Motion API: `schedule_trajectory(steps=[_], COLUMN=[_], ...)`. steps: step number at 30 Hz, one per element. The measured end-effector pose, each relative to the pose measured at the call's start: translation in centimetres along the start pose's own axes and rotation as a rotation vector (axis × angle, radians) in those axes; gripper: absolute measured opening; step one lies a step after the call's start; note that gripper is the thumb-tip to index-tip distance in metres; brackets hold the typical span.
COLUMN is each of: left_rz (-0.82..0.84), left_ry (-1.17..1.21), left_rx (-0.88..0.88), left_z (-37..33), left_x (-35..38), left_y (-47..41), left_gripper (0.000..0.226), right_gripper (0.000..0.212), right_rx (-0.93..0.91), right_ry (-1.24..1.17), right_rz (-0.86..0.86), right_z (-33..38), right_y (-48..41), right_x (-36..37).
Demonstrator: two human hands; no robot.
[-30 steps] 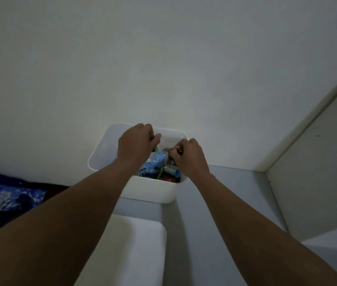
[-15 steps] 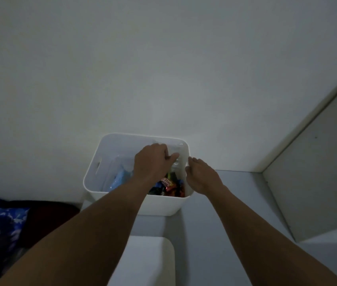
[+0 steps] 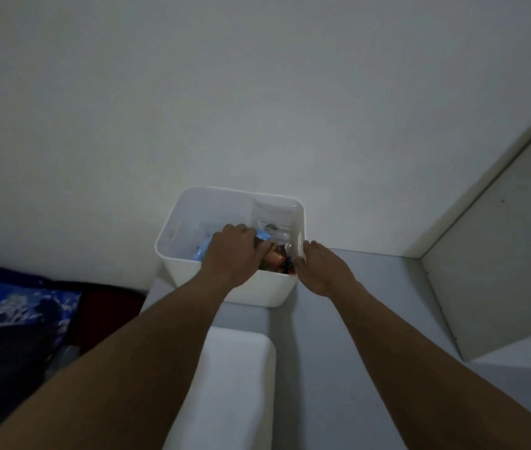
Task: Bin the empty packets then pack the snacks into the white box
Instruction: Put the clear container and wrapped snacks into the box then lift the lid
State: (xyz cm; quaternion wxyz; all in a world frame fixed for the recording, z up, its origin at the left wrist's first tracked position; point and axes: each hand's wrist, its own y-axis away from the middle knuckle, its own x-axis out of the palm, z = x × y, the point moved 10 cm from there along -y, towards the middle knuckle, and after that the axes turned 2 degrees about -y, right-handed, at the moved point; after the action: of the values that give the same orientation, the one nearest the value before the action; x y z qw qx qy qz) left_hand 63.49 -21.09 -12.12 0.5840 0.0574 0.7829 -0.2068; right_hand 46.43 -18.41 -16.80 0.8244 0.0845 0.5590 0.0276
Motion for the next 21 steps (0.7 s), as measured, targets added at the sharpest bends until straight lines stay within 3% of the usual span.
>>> schedule_trajectory(steps=[4,8,21], left_rz=[-0.047,0.005,0.349], left_ry=[-0.022,-0.017,0.098], left_rx=[-0.095,-0.198,-0.314], left_z=[3.0,7.2,17.3], left_x=[-2.1,-1.8,6.7], left_y=[6.5,12.8,25.2], left_gripper=[0.049,0.036,0.046], right_gripper=[0.038,0.042,0.053], right_rx=[-0.011,-0.003,0.272], right_ry=[0.046,0.015,-0.039], right_rz=[-0.17,-0.289,0.01], right_z=[1.7,3.3,3.3], right_y=[4.4,9.2,16.9], right_x=[-0.2,1.6,16.7])
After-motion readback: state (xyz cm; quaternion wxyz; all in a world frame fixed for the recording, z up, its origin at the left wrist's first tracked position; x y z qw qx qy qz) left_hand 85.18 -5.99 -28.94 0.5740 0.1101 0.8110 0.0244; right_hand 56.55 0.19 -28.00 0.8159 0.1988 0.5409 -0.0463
